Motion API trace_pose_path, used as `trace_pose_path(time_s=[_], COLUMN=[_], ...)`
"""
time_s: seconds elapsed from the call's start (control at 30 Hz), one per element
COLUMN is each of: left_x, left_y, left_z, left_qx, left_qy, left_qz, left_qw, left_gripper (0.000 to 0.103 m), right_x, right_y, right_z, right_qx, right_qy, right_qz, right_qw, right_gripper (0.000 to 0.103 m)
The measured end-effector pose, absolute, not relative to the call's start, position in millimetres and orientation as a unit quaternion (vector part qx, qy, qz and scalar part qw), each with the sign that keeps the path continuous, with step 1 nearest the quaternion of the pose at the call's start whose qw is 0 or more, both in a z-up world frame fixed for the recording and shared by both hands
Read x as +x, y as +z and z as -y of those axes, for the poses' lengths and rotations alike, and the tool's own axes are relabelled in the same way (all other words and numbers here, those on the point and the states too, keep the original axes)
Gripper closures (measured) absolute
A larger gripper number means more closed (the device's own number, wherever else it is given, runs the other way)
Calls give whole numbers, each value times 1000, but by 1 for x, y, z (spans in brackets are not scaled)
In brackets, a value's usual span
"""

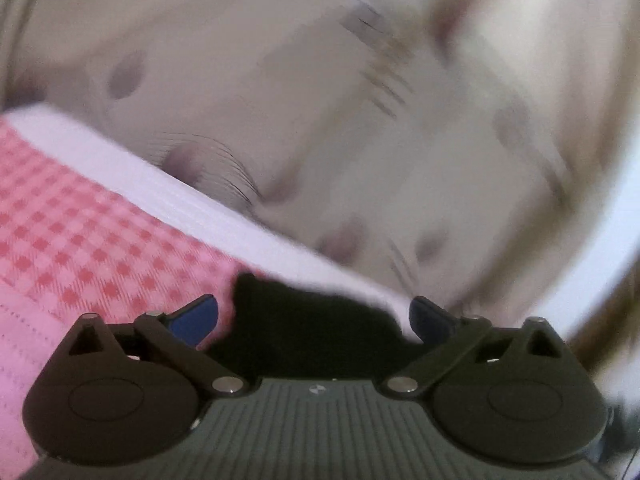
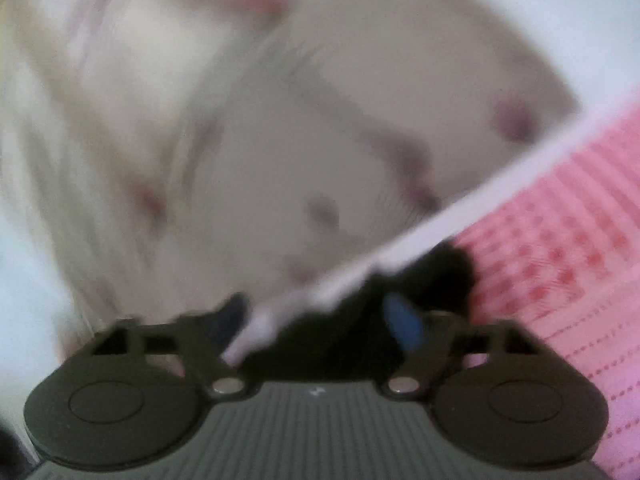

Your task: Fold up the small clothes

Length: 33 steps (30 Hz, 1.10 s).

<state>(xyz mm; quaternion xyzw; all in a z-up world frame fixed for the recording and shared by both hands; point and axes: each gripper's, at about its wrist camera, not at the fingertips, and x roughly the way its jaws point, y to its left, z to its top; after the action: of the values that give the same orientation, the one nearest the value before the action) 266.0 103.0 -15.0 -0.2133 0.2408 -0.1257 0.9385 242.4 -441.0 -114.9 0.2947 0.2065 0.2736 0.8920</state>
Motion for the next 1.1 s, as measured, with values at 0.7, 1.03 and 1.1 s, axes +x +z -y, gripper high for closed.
trace_pose_path(time_s=[0.7, 1.03, 1.1], left_x=[235, 228, 233], left_y=[-83, -73, -64], left_z=[-78, -81, -75], left_qx=[-191, -195, -176], left_qy=[-150, -168, -195], left_qz=[-224, -198, -216], left_qw=[944, 946, 940], left_gripper=[1, 2, 3], right_x=[423, 314, 295], right_y=[-72, -98, -109], right_z=[280, 292, 297], right_qx=[196, 175, 156], right_qy=[229, 301, 300], right_qz=[-289, -243, -258], right_qw=[909, 905, 905], right_gripper=[72, 71, 71])
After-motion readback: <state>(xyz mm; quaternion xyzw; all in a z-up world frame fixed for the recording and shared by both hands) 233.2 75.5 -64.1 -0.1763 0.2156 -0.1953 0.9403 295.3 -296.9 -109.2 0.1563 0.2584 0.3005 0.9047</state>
